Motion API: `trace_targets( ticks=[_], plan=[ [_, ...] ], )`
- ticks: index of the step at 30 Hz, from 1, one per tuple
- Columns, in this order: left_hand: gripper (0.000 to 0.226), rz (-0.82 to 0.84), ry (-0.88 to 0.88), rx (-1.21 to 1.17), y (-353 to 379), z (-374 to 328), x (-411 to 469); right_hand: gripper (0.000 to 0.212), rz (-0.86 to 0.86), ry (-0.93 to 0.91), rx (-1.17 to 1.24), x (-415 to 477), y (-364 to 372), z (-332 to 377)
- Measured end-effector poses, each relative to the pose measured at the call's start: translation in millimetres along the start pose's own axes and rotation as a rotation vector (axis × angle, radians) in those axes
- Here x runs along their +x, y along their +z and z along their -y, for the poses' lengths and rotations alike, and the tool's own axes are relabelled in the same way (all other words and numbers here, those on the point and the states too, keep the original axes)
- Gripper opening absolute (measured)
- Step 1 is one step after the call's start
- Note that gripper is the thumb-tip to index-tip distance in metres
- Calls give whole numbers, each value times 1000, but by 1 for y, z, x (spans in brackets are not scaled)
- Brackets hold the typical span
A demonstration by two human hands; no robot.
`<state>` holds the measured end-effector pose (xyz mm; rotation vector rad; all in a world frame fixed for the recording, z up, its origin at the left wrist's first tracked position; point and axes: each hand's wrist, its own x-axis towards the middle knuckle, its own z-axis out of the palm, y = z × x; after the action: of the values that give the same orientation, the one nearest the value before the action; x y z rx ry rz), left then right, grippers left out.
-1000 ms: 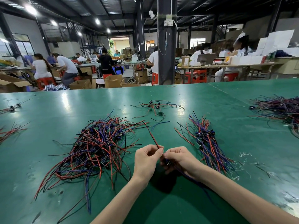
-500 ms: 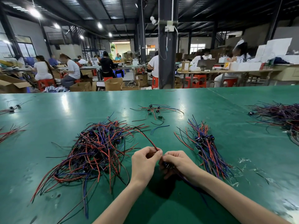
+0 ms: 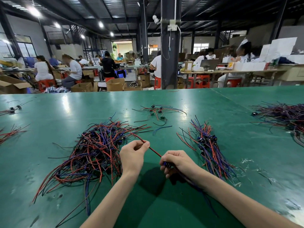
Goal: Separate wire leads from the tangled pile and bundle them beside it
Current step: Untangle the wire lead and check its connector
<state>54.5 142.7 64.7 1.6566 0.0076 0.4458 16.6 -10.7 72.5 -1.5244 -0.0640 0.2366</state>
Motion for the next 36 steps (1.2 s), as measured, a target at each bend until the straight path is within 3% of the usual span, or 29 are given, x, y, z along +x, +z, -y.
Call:
trace_targets(
  ticks=[17, 36],
  plan=[
    [21, -154, -42, 0, -18, 14, 21, 26, 35, 20, -72, -3, -5, -3],
    [20, -169, -19, 16, -20, 12, 19, 27, 36, 22, -88, -2, -6, -4]
  ],
)
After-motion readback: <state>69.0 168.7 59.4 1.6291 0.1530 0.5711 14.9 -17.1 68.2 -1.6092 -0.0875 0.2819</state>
